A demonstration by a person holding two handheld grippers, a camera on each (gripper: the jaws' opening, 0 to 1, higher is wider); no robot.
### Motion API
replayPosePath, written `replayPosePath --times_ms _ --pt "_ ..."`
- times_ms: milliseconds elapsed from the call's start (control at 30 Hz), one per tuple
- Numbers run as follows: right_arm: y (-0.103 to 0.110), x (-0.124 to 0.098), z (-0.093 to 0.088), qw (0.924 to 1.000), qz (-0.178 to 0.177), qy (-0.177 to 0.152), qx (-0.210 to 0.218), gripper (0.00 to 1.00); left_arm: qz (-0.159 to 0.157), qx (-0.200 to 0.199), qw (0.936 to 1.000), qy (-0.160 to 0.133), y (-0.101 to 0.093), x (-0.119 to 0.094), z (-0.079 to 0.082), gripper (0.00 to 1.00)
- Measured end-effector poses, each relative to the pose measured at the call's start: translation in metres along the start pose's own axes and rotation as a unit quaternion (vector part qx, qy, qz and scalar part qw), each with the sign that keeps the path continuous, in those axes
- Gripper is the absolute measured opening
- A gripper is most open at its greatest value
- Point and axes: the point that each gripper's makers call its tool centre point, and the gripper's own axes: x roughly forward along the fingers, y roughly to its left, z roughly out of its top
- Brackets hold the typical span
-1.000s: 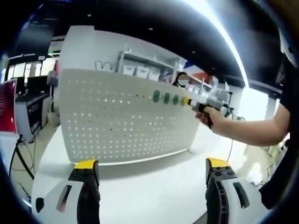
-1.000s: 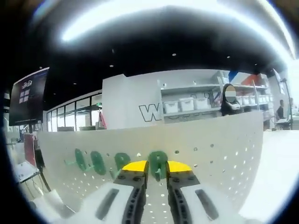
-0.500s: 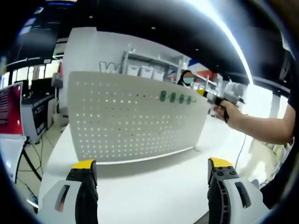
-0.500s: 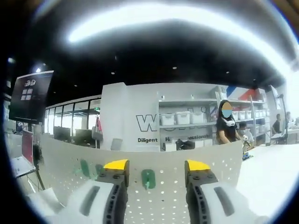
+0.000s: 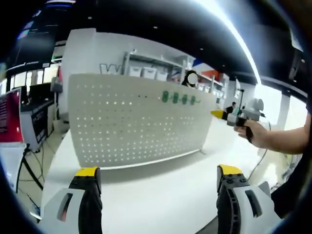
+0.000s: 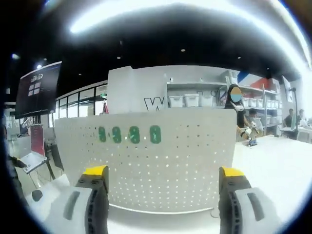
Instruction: Insert the hook assembly into the mounting plate slot until the hook locks in place.
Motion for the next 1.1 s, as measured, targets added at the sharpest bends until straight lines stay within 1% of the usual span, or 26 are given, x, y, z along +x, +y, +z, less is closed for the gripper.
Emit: replayPosePath --times_ms 67,200,367,500,600,767,867,1000,1100 --pt "0.002 -0.007 -0.014 0.9998 0.006 0.016 -0.004 0.95 0.000 -0.002 1.0000 0.002 0.000 -0.001 -0.002 1.00" --pt "0.005 -0.024 -0.029 0.9993 0.017 0.032 -0.012 0.96 -0.002 -0.002 1.0000 0.003 -0.002 -0.005 -0.005 1.00" --pt "0.001 -0.043 -0.046 0.9986 0.013 0.051 -0.003 1.00 -0.003 -0.007 1.0000 0.006 -0.006 -0.010 -0.011 1.00" --pt "0.005 -0.061 -0.065 0.9968 0.017 0.077 -0.015 1.00 -0.006 -0.016 0.9998 0.008 -0.010 -0.014 -0.017 1.00" --pt "0.008 -0.075 -0.076 0.9956 0.020 0.091 -0.013 1.00 -0.007 -0.015 0.9998 0.014 -0.013 -0.016 -0.023 1.00" --pt "0.016 -0.097 -0.092 0.9929 0.028 0.111 -0.031 1.00 -0.009 -0.024 0.9996 0.015 -0.017 -0.021 -0.032 1.00" --pt "0.025 -0.109 -0.100 0.9901 0.047 0.126 -0.041 1.00 -0.009 -0.026 0.9995 0.017 -0.019 -0.025 -0.036 1.00" --pt "0.031 -0.124 -0.107 0.9893 0.050 0.131 -0.040 1.00 -0.008 -0.027 0.9994 0.019 -0.021 -0.031 -0.042 1.00" --pt "0.038 -0.132 -0.113 0.9877 0.059 0.139 -0.040 1.00 -0.006 -0.032 0.9992 0.023 -0.019 -0.036 -0.046 1.00"
